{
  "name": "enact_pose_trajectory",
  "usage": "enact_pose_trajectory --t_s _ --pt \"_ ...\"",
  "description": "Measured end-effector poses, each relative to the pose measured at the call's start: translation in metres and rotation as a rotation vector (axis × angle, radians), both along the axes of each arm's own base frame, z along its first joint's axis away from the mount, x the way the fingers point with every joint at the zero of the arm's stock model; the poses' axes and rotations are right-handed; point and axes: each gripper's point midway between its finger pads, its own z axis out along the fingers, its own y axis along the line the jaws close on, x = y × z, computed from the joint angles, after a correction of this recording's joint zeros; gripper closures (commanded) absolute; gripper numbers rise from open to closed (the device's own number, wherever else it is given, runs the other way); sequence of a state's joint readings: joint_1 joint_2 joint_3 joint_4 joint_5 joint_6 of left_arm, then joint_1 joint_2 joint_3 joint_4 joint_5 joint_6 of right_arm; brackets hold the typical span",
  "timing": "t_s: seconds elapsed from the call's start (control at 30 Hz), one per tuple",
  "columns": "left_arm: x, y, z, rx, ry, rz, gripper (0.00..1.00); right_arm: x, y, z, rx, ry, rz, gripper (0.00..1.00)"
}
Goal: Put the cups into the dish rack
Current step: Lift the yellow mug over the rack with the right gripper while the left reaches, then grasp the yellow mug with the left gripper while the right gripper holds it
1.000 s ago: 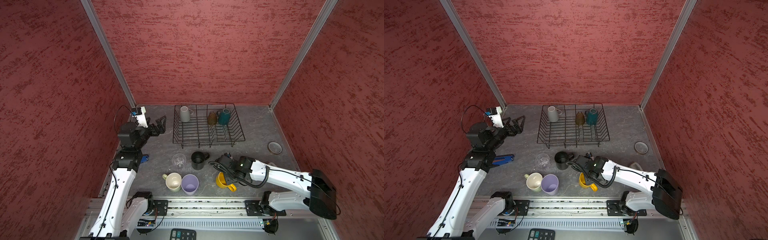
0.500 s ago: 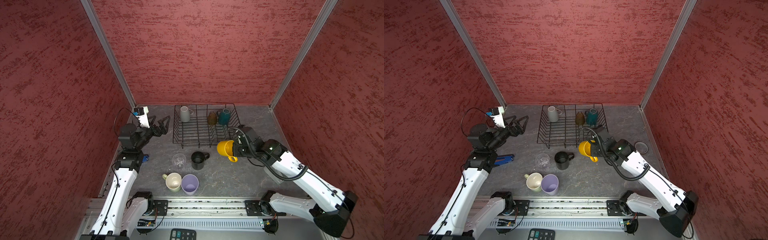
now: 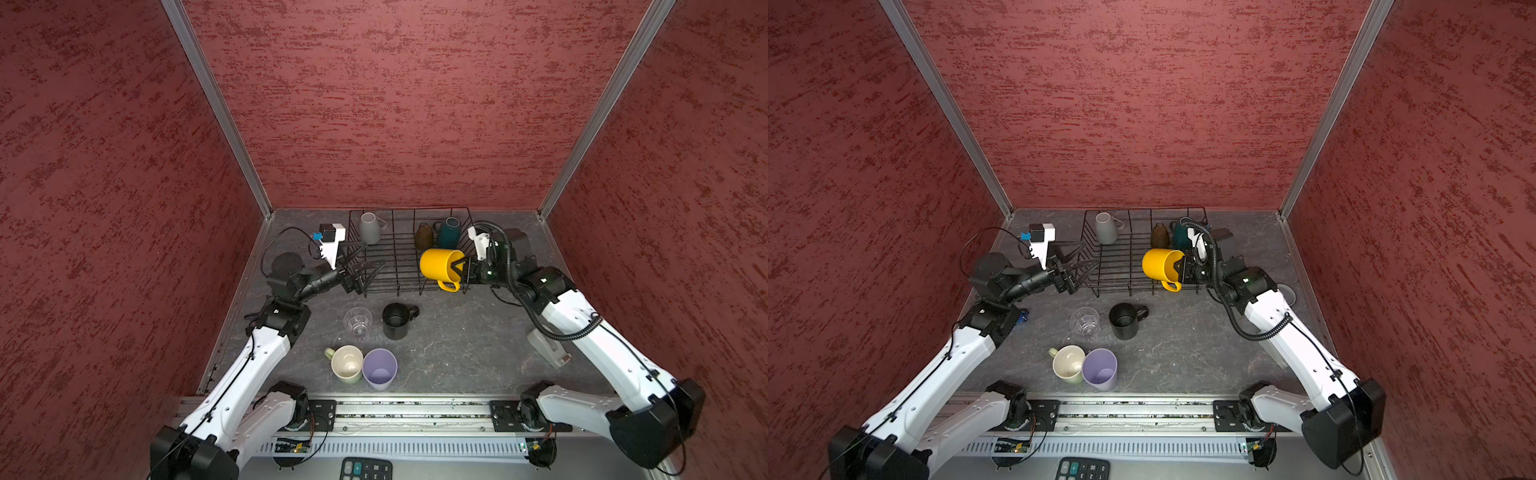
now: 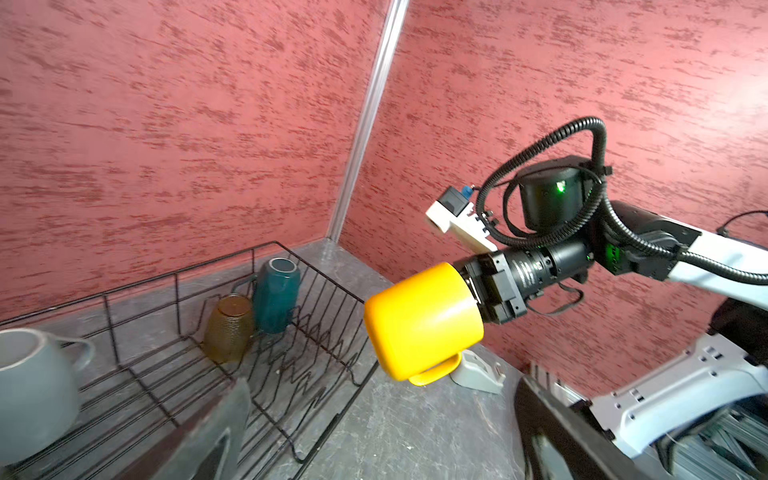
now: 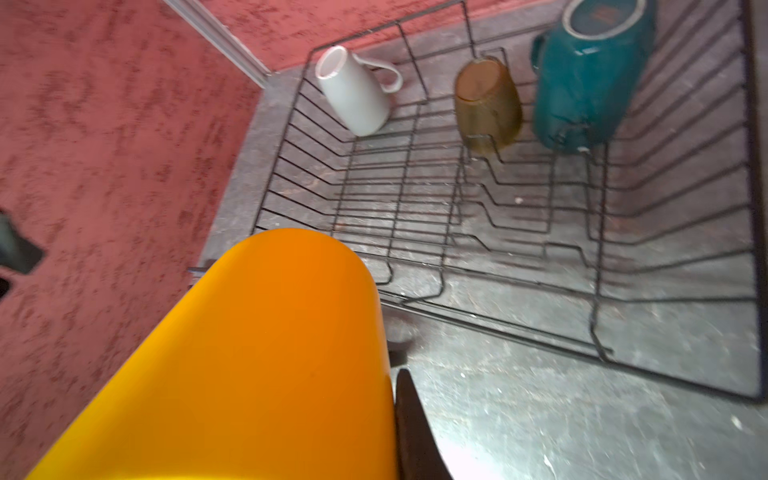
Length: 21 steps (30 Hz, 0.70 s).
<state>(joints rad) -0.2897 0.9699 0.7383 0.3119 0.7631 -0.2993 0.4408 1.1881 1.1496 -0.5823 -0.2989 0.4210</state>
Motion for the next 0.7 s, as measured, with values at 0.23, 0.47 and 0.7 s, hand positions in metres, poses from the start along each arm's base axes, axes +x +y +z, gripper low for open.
enact_pose_trajectory --t_s 0.23,0.47,0.7 --pt "0.006 -0.02 -0.009 -0.003 -0.02 -0.1 0.02 -0.009 0.025 0.024 0.107 -0.064 0.159 1.0" --pt "-0.003 -0.034 -0.007 -0.014 -0.071 -0.204 0.02 -0.022 0.044 0.049 0.213 -0.121 0.302 1.0" --pt "-0.014 -0.053 -0.012 -0.005 -0.077 -0.313 0.02 -0.031 0.057 0.065 0.305 -0.164 0.401 1.0"
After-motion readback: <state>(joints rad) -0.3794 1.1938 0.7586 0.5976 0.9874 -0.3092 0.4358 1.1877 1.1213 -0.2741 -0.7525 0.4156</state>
